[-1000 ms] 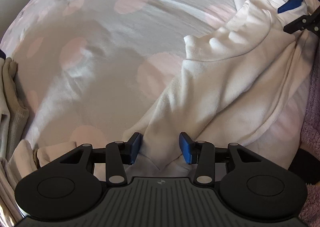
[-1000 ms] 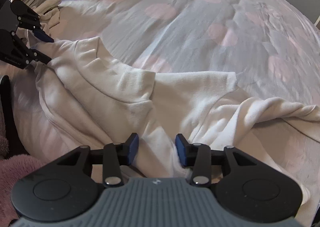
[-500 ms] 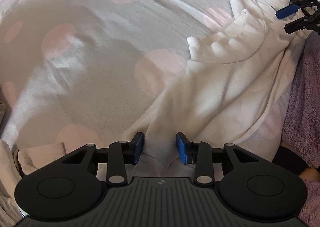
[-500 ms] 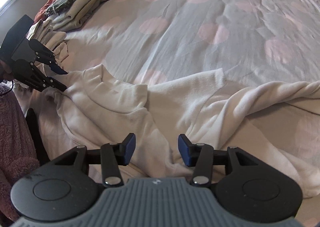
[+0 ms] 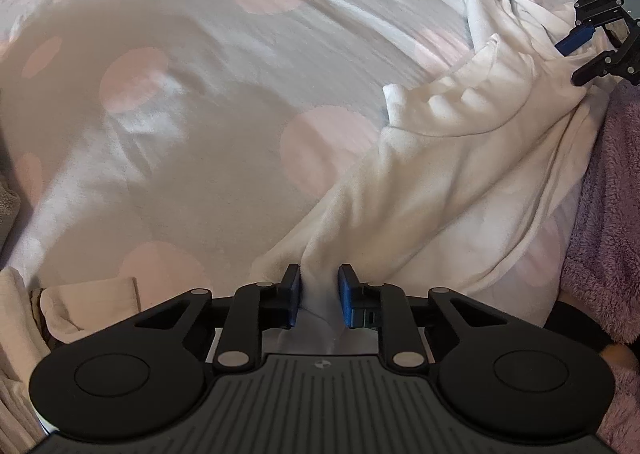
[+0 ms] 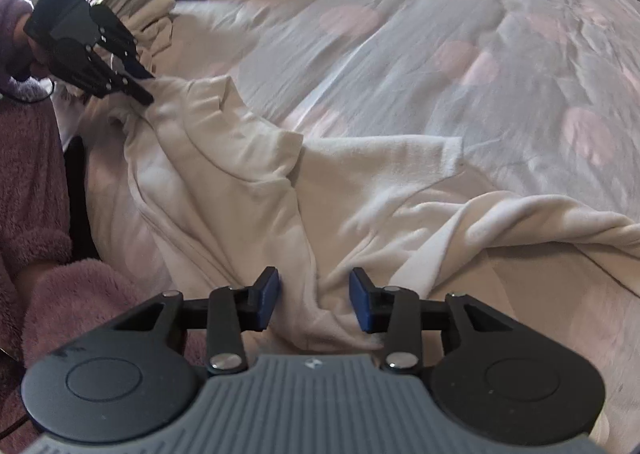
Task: Fold clothes
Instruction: 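Lift the white garment by the hem with both grippers and shake it out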
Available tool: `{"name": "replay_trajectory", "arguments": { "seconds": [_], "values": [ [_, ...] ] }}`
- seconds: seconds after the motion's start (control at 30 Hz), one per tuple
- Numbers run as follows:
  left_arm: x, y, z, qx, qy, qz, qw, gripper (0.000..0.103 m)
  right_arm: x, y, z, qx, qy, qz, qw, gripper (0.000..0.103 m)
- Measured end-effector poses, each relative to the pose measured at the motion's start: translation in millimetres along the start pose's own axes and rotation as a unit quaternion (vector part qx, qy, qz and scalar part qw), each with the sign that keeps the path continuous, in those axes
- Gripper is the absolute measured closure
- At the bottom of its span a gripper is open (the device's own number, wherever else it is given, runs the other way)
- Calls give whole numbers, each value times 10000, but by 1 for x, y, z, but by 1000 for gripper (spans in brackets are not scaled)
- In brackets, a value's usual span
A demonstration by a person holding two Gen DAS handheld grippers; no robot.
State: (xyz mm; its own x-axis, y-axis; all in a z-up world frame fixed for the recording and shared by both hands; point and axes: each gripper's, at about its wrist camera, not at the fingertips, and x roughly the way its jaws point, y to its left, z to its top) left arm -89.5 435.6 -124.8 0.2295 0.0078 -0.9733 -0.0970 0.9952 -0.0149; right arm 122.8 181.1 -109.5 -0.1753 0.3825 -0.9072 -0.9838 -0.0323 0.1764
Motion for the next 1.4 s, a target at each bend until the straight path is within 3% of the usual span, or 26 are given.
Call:
{"name": "replay_trajectory", "arguments": {
  "seconds": [0.03,0.13,0.23,0.37,0.47,0.63,0.73,1.0,1.23,1.4],
  "values": [
    [-2,-2,-2,-12,-31,58,10000,88,6,1,1,-80,135,-52,9999,67],
    [-10,-7,-7,-54,-158,233,9996,94,6,6,-2,-144,162,-103,9997,86],
    [-28,-11,-9,-181,-414,482,9978,98,-11,16,-6,-153,-112,-371,9991,90],
    [-58,-14,-8,-414,-859,862,9917,99,-47,36,-1,-187,-614,-1086,9920,92],
    [-95,-14,-2,-658,-1378,1187,9811,100,-81,53,13,-257,-1177,-1892,9745,94],
    [-168,-14,7,-1153,-2272,1656,9527,101,-140,82,41,-529,-2124,-3262,9196,94],
    [-214,-25,12,-1372,-2815,1770,9331,101,-183,95,52,-427,-2651,-3791,8855,95],
    [-331,-81,28,-1271,-4282,1895,8744,101,-303,125,50,-75,-3709,-4636,8047,95],
    [-398,-114,26,-1141,-5141,1889,8288,101,-372,152,35,183,-4178,-4972,7602,95],
    [-416,-130,16,-1057,-5456,1971,8076,101,-394,169,30,313,-4509,-5036,7363,98]
  ]
}}
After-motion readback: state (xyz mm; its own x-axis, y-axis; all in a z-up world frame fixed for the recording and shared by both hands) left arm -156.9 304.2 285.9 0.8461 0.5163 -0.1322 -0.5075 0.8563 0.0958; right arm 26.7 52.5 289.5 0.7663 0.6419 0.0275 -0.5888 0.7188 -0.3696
